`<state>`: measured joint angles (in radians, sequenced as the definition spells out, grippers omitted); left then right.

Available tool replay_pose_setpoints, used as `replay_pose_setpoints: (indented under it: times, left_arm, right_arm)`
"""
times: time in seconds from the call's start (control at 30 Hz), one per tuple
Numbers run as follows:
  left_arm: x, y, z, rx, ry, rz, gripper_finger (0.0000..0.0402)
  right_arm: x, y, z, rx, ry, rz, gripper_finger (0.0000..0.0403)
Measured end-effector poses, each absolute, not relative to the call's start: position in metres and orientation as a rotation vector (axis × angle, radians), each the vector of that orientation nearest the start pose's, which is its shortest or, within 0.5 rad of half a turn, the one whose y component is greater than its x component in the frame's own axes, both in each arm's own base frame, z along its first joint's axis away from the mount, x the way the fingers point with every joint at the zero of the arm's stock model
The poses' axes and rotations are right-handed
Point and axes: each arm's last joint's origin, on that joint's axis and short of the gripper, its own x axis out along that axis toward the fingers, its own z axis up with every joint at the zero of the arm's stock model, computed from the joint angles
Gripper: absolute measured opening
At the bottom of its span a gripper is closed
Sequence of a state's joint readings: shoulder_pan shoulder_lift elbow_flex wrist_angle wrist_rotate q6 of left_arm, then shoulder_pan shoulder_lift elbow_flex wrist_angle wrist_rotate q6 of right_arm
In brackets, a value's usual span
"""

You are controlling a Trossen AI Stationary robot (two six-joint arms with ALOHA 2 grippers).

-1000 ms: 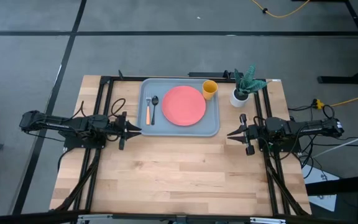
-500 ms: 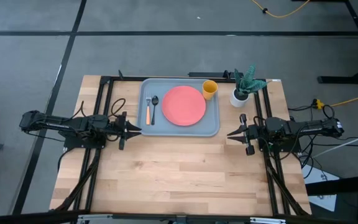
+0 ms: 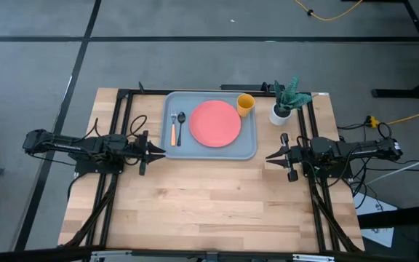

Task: Pick and place plate/cup/fork/spoon on tray
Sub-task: Return to Home Position

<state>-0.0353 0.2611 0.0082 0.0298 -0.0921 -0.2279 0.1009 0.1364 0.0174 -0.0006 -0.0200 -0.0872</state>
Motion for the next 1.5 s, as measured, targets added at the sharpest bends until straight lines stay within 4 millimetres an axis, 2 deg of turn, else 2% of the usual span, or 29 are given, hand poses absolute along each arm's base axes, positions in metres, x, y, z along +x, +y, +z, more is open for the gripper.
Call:
replay_pose_setpoints:
  times: [1.13,1.5]
  left_arm:
    - [0.111,-0.001,0.147,-0.213,0.215,0.082,0.0082]
    - [0.111,-0.001,0.147,-0.213,0.215,0.081,0.0082]
  right_arm:
    - [0.097,0.01,0.168,-0.086,-0.039,0.12,0.0056]
    - [0.097,0.01,0.168,-0.086,-0.036,0.12,0.0056]
